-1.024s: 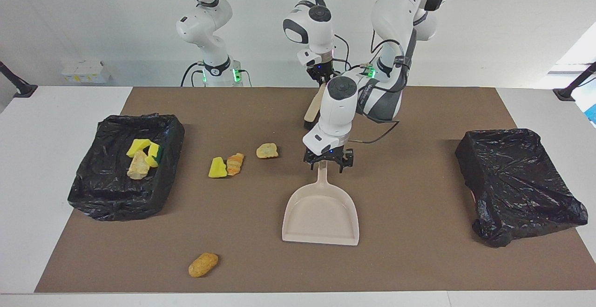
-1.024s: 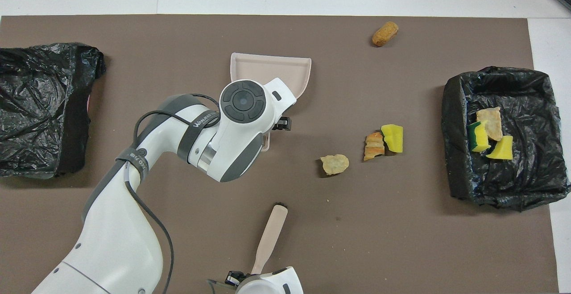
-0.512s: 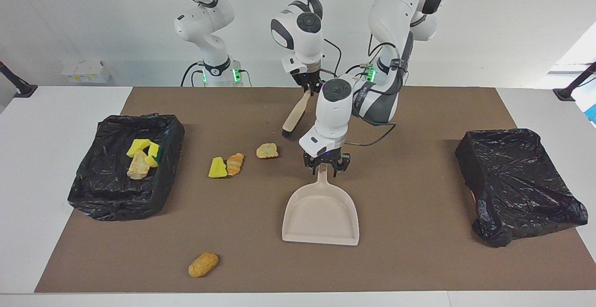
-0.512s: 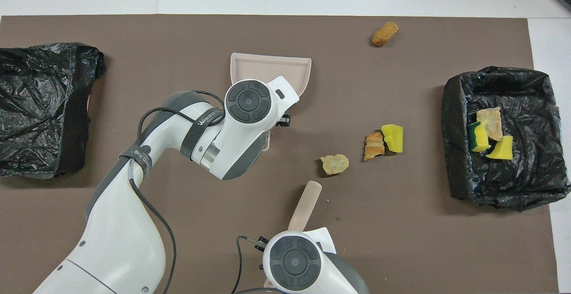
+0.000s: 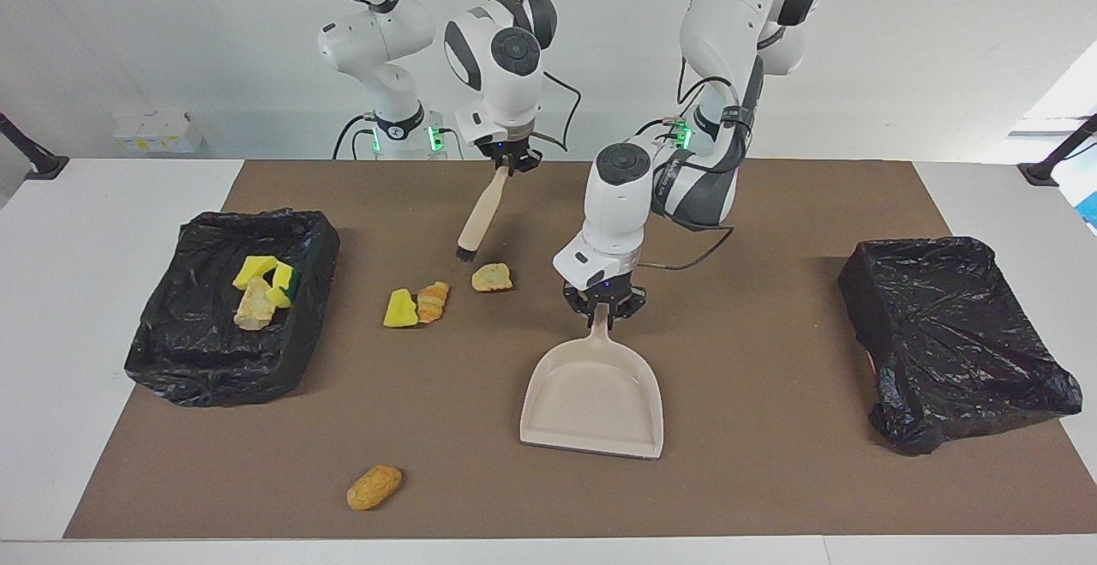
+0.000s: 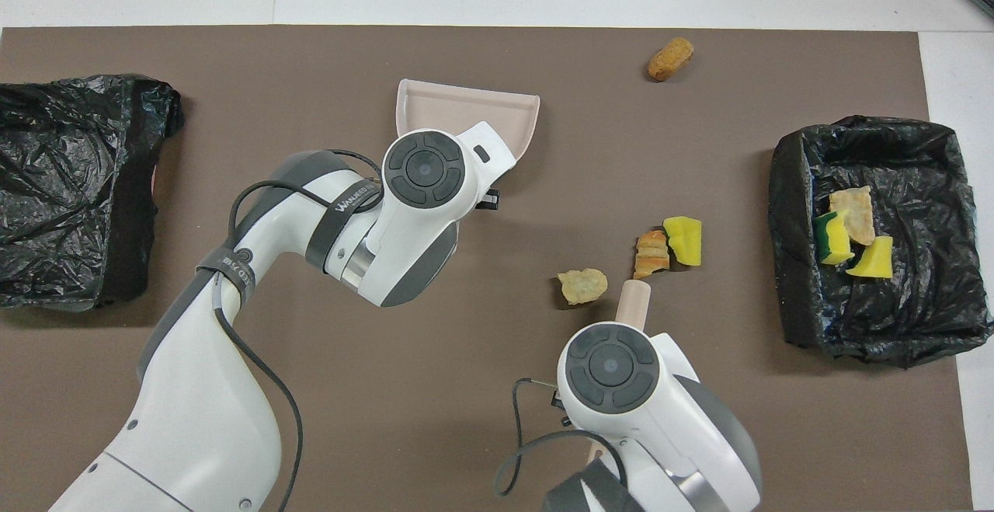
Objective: Sweep and dump trash in bin
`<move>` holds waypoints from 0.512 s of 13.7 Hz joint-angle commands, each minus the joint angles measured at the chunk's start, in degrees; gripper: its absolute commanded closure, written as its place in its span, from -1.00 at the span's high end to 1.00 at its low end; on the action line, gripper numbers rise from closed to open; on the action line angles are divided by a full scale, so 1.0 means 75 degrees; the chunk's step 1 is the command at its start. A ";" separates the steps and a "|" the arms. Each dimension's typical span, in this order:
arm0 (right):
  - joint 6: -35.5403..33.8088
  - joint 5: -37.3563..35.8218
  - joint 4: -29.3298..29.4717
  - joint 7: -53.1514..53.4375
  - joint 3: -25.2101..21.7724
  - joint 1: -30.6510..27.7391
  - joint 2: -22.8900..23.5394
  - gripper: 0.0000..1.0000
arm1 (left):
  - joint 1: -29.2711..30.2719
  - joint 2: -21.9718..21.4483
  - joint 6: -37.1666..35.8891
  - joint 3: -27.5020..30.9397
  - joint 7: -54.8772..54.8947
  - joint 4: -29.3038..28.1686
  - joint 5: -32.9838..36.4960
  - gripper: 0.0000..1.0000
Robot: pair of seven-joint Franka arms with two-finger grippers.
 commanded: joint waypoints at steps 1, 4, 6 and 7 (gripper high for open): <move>-0.0636 -0.0737 0.0258 -0.1000 0.0080 -0.0648 -0.0044 -1.00 | 0.0001 -0.0390 -0.0402 0.0036 0.0233 0.0031 0.0319 -0.88; -0.0578 -0.1662 0.0258 -0.1937 0.0080 -0.1234 0.0050 -1.00 | 0.0141 -0.0859 -0.1174 0.0036 0.2047 -0.0121 0.0308 -0.89; -0.0252 -0.2049 0.0397 -0.2734 0.0092 -0.1772 0.0295 -1.00 | 0.0106 -0.1116 -0.1714 0.0036 0.2203 -0.0214 0.0331 -0.88; -0.0053 -0.2156 0.0608 -0.3155 0.0103 -0.2053 0.0528 -1.00 | 0.0083 -0.1292 -0.1914 0.0036 0.2517 -0.0377 0.0343 -0.89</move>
